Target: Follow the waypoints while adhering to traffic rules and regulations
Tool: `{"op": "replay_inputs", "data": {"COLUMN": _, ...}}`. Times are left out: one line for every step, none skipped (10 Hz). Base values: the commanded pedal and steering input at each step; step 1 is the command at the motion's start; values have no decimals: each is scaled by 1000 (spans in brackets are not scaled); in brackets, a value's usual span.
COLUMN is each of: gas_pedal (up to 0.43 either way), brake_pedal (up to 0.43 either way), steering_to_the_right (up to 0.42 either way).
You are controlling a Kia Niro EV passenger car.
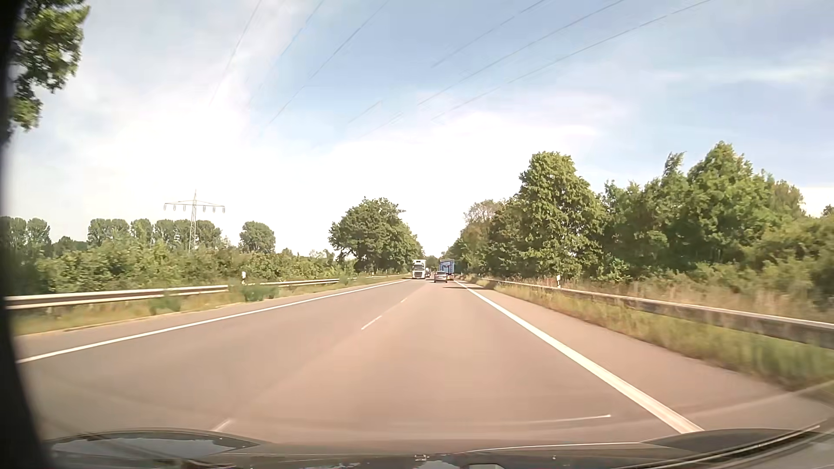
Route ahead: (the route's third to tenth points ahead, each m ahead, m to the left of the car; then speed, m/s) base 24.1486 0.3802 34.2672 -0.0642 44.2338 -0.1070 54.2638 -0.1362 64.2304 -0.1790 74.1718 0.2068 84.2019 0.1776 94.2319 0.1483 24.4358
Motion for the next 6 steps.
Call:
{"op": "replay_inputs", "data": {"gas_pedal": 240, "brake_pedal": 0, "steering_to_the_right": 2}}
{"op": "replay_inputs", "data": {"gas_pedal": 240, "brake_pedal": 0, "steering_to_the_right": 2}}
{"op": "replay_inputs", "data": {"gas_pedal": 240, "brake_pedal": 0, "steering_to_the_right": 1}}
{"op": "replay_inputs", "data": {"gas_pedal": 240, "brake_pedal": 0, "steering_to_the_right": 1}}
{"op": "replay_inputs", "data": {"gas_pedal": 240, "brake_pedal": 0, "steering_to_the_right": 1}}
{"op": "replay_inputs", "data": {"gas_pedal": 240, "brake_pedal": 0, "steering_to_the_right": 1}}
